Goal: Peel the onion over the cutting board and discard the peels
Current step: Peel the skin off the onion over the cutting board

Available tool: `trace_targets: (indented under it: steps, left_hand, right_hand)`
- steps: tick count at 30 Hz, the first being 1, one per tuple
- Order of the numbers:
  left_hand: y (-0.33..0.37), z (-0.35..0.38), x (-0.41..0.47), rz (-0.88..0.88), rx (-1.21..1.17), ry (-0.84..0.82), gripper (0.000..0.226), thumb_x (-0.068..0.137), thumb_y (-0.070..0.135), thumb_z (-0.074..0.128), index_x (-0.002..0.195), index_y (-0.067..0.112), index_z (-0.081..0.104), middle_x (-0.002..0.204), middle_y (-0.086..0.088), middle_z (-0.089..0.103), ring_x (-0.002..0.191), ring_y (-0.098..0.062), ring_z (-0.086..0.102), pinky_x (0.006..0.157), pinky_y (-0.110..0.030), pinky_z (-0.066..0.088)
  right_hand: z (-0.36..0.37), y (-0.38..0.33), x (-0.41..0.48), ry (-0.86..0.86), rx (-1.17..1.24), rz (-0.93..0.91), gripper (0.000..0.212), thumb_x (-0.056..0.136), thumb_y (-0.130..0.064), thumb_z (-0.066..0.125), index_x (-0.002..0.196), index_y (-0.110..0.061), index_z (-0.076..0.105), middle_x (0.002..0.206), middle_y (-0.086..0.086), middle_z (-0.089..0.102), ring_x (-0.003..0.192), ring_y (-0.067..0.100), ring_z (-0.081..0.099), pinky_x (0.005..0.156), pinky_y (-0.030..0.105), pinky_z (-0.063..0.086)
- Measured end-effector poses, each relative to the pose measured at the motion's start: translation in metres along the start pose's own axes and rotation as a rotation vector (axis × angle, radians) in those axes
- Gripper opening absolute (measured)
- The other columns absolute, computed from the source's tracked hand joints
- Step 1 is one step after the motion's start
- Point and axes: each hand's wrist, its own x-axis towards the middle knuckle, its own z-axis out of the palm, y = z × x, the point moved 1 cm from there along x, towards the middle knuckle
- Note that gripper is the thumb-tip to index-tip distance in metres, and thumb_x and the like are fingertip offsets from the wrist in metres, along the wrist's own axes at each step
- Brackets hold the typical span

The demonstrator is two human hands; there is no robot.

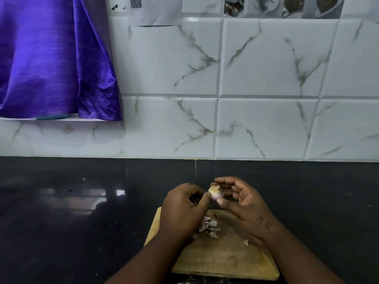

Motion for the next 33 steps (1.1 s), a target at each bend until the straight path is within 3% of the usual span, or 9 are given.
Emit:
trace_targets:
  steps: [4,11,16,21,26,33]
  left_hand:
    - [0.0032,-0.0015,-0.0017,0.039,-0.068,-0.013,0.007,0.092,0.037,0.079,0.088,0.03,0.079,0.079,0.013,0.072,0.077,-0.006,0.069,0.064,-0.024,0.057]
    - [0.002,0.0,-0.0009,-0.019,-0.142,-0.026,0.013,0.092,0.028,0.08,0.079,0.027,0.079,0.071,0.009,0.073,0.069,-0.008,0.07,0.057,-0.02,0.053]
    - [-0.0006,0.0008,0.0023,-0.034,-0.176,0.0,0.023,0.092,0.011,0.075,0.075,0.027,0.077,0.07,0.009,0.073,0.066,-0.007,0.068,0.057,-0.014,0.048]
    - [0.0033,0.0016,0.0001,-0.061,-0.227,-0.046,0.015,0.094,0.03,0.078,0.079,0.028,0.078,0.073,0.007,0.073,0.068,-0.006,0.068,0.057,-0.016,0.05]
    - [-0.001,0.0022,0.0021,-0.039,-0.143,-0.015,0.022,0.092,0.014,0.073,0.077,0.029,0.074,0.071,0.009,0.071,0.07,-0.009,0.068,0.058,-0.018,0.05]
    - [0.0018,0.0024,0.0003,-0.037,-0.2,-0.01,0.017,0.095,0.028,0.075,0.079,0.029,0.074,0.073,0.006,0.071,0.071,-0.01,0.067,0.059,-0.024,0.052]
  right_hand:
    - [-0.0014,-0.0007,0.0001,0.005,-0.031,-0.006,0.035,0.089,-0.002,0.077,0.12,-0.019,0.074,0.119,-0.003,0.079,0.114,0.011,0.074,0.092,0.027,0.061]
    - [-0.0015,-0.0012,-0.0015,-0.011,-0.036,-0.005,0.036,0.089,0.001,0.077,0.12,-0.017,0.076,0.117,-0.003,0.08,0.111,0.011,0.075,0.09,0.024,0.061]
    - [-0.003,0.0001,-0.0006,-0.021,-0.027,-0.002,0.041,0.088,0.006,0.075,0.122,-0.016,0.075,0.12,-0.001,0.08,0.115,0.014,0.074,0.098,0.033,0.06]
    - [-0.0039,-0.0009,-0.0006,-0.024,-0.044,-0.014,0.039,0.089,0.001,0.076,0.122,-0.019,0.076,0.119,-0.006,0.08,0.113,0.009,0.074,0.094,0.026,0.061]
    - [-0.0032,0.0019,0.0018,-0.024,-0.053,-0.018,0.04,0.088,0.002,0.077,0.122,-0.018,0.076,0.119,-0.004,0.08,0.114,0.012,0.074,0.093,0.026,0.061]
    - [-0.0027,0.0027,0.0016,0.013,-0.071,-0.02,0.038,0.085,-0.005,0.082,0.118,-0.024,0.078,0.117,-0.006,0.08,0.113,0.011,0.074,0.094,0.033,0.061]
